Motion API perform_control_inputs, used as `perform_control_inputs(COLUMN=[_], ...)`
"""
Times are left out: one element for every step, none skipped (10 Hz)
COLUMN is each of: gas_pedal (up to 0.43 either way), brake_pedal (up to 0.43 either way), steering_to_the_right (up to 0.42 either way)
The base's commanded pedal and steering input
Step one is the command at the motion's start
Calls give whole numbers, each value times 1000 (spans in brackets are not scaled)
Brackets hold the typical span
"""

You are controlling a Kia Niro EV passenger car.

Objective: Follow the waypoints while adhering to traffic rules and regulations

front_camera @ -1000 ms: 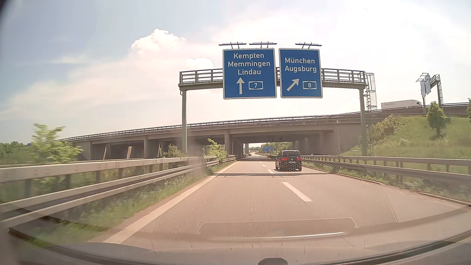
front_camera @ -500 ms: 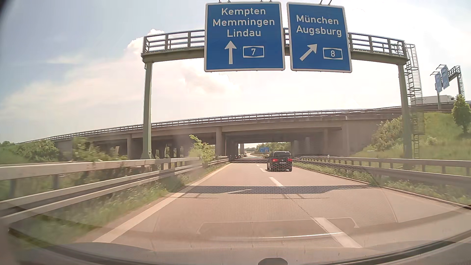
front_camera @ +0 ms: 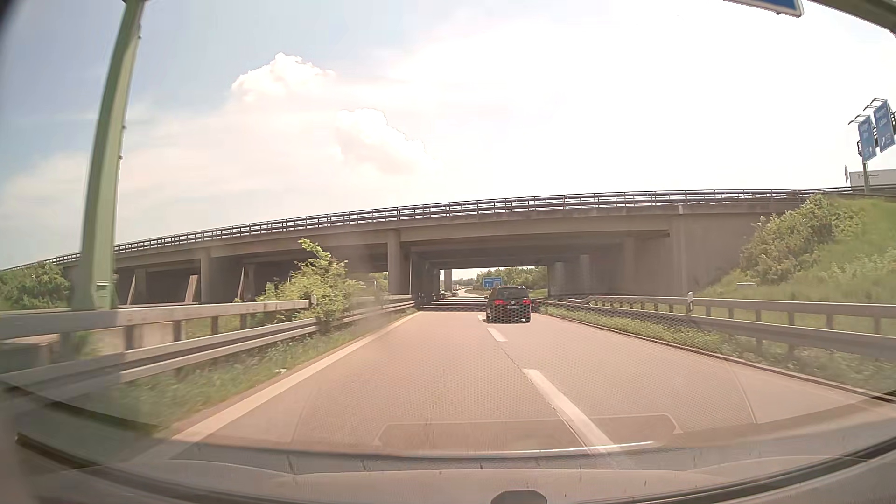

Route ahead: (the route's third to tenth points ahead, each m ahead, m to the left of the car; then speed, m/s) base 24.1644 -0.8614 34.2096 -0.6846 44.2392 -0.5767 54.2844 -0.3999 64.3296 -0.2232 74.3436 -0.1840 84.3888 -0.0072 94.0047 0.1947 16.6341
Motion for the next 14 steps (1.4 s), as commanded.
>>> perform_control_inputs(gas_pedal=[220, 220, 220, 220, 220, 209, 197, 197, 189, 177, 177, 169, 157, 157], brake_pedal=[0, 0, 0, 0, 0, 0, 0, 0, 0, 0, 0, 0, 0, 0], steering_to_the_right=[9, 8, 7, 6, 5, 3, 1, 1, 1, 1, 1, 1, 0, -3])
